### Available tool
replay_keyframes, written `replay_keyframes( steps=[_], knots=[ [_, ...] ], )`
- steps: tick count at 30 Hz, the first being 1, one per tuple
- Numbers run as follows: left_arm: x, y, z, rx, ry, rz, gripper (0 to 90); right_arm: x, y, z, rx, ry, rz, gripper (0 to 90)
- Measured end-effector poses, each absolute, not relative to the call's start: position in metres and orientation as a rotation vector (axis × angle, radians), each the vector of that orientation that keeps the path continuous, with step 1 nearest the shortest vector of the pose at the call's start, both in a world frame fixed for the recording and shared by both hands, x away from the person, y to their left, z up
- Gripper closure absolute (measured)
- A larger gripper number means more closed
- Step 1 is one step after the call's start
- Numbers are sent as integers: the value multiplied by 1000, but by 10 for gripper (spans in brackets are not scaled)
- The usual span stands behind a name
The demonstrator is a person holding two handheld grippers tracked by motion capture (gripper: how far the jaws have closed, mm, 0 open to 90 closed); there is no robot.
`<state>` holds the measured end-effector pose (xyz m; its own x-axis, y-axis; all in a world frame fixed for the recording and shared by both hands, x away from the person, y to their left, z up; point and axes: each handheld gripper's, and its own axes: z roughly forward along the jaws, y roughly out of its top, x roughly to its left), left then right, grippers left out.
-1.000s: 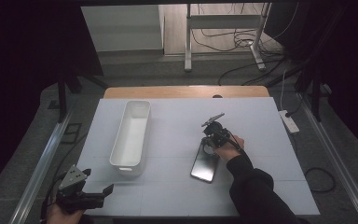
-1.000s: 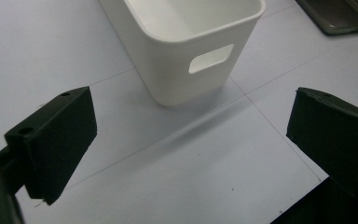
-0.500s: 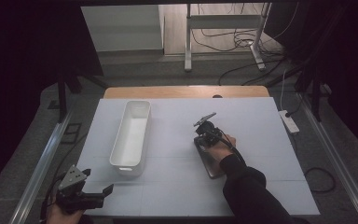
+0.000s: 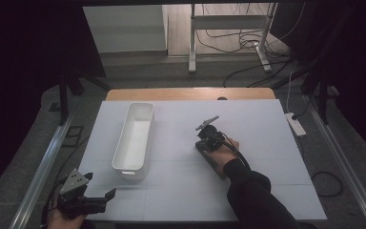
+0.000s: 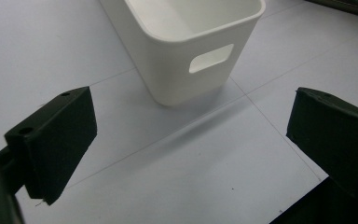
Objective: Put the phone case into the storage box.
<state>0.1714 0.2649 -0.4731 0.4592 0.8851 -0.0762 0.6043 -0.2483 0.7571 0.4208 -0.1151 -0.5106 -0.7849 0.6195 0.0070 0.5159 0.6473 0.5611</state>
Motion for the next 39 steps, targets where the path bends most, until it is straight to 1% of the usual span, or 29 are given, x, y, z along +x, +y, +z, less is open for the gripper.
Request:
replay_keyframes(
  steps=[6, 8, 9, 18, 21, 24, 27, 29, 33, 34, 38, 39],
  knots=[
    [171, 265, -473, 1966, 1241, 480, 24, 419, -117, -507, 933, 2667, 839, 895],
    [171, 265, -473, 1965, 1242, 480, 24, 418, -120, -504, 939, 2657, 842, 854],
    [171, 265, -473, 1965, 1242, 480, 24, 418, -120, -504, 939, 2657, 842, 854],
    [171, 265, -473, 1969, 1240, 482, 25, 413, -129, -492, 955, 2653, 868, 737],
    [171, 265, -473, 1969, 1241, 482, 24, 412, -131, -490, 958, 2643, 866, 678],
    [171, 264, -473, 1970, 1241, 482, 24, 411, -135, -488, 970, 2635, 869, 637],
    [171, 264, -473, 1971, 1241, 483, 24, 411, -139, -485, 985, 2622, 877, 561],
    [171, 264, -473, 1970, 1241, 483, 24, 411, -143, -483, 998, 2610, 875, 473],
    [171, 264, -473, 1971, 1241, 483, 24, 410, -149, -479, 1018, 2595, 858, 351],
    [171, 264, -473, 1971, 1241, 483, 25, 410, -149, -479, 1018, 2595, 858, 351],
    [171, 264, -473, 1971, 1240, 483, 25, 410, -158, -479, 1052, 2593, 815, 184],
    [171, 264, -473, 1971, 1240, 483, 25, 410, -158, -479, 1052, 2593, 815, 184]
  ],
)
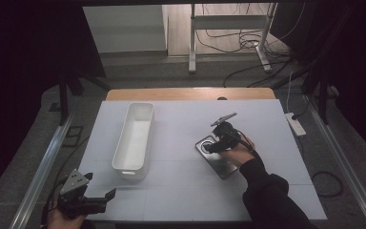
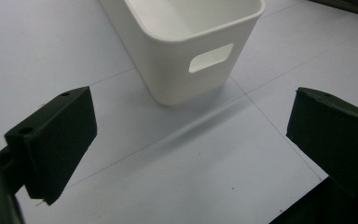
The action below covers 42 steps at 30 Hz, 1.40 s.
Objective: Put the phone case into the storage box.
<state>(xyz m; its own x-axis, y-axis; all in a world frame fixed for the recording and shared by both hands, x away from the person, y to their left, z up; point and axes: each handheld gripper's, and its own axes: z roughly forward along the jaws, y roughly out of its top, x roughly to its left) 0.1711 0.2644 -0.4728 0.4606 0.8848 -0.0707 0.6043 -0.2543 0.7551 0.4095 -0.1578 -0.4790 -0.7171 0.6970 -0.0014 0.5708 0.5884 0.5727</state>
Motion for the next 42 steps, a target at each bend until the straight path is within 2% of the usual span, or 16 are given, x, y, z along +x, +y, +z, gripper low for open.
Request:
replay_keyframes(
  steps=[2, 7, 13, 22, 31, 34, 42],
  knots=[
    [171, 264, -473, 1971, 1240, 483, 25, 410, -163, -480, 1092, 2596, 812, 110],
    [171, 264, -473, 1971, 1240, 483, 24, 409, -173, -480, 1114, 2596, 788, 37],
    [171, 264, -473, 1973, 1239, 483, 24, 411, -182, -479, 1171, 2606, 747, 50],
    [171, 264, -473, 1972, 1239, 482, 24, 410, -188, -490, 1129, 2600, 601, 179],
    [171, 264, -473, 1971, 1239, 482, 25, 411, -193, -496, 1123, 2613, 611, 447],
    [171, 264, -473, 1970, 1239, 482, 24, 411, -194, -497, 1120, 2617, 610, 488],
    [171, 264, -473, 1973, 1237, 483, 25, 410, -192, -500, 1106, 2656, 608, 682]
  ],
)
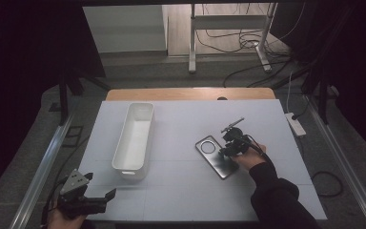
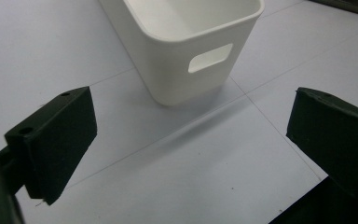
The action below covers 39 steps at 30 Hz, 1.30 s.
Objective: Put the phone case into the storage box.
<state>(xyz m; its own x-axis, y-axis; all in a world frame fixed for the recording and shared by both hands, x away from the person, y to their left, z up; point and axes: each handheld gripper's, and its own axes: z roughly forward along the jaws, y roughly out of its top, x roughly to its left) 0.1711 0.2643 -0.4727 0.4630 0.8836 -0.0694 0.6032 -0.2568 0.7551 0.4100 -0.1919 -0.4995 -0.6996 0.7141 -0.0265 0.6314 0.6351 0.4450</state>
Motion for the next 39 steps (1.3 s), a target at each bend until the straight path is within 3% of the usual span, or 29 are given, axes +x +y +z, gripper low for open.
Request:
replay_keyframes(
  steps=[6, 11, 39],
  knots=[
    [171, 264, -473, 1975, 1237, 484, 25, 410, -192, -500, 1099, 2676, 624, 820],
    [171, 264, -473, 1976, 1237, 485, 26, 411, -194, -500, 1153, 2662, 623, 879],
    [182, 252, -465, 2008, 1172, 383, 37, 404, -194, -484, 1142, 2599, 718, 889]
  ],
)
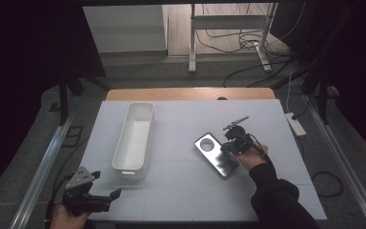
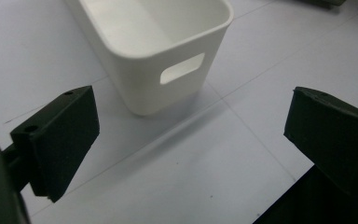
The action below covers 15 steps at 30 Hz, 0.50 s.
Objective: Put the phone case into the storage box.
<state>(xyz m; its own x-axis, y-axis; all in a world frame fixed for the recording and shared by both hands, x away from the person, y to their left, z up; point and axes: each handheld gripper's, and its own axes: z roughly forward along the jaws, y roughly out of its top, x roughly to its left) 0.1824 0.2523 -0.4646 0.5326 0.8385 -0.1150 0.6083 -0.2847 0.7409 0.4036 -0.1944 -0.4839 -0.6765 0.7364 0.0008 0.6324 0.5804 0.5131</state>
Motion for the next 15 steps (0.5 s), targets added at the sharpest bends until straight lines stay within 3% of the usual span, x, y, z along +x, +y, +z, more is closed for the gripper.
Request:
replay_keyframes(
  steps=[15],
  knots=[
    [204, 230, -448, 1976, 1081, 338, 28, 398, -198, -467, 1130, 2534, 830, 889]
  ],
)
